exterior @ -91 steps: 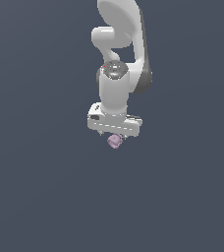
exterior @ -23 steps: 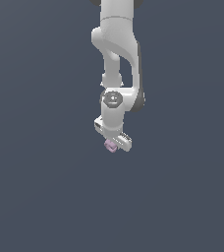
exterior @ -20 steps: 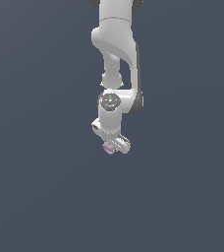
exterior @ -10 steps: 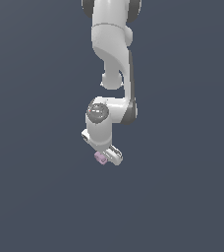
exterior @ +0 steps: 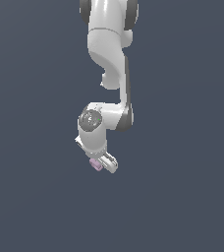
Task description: Pick up the object and move it to a goal position.
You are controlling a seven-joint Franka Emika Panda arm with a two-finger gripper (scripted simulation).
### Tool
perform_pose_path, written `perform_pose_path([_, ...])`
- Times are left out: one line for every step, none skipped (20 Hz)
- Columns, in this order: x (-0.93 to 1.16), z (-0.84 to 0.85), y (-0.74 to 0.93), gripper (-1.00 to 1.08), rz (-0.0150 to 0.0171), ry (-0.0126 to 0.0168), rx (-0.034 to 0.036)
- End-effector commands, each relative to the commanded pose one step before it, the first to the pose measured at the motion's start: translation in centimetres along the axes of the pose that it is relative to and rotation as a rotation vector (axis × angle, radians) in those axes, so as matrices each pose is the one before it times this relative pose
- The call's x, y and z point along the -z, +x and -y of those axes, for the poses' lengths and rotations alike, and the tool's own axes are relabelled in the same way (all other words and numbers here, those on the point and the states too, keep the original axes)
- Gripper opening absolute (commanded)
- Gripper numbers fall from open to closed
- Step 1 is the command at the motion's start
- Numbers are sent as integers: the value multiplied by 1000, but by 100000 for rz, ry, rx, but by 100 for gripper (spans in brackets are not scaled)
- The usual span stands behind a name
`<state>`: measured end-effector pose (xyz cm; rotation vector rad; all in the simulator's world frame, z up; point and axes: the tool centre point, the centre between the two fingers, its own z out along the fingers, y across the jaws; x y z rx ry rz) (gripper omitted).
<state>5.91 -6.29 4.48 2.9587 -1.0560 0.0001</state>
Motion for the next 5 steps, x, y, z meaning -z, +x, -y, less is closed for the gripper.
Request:
perform_pose_path([12,79,449,-100,14,6,13])
perform_pose_path([2,18,95,-100,0,0,0])
perform_pose_path([1,14,66,-100,0,0,0])
perform_pose_path([1,8,39,-100,0,0,0])
perform_pose_path([0,3,13,-100,0,0,0])
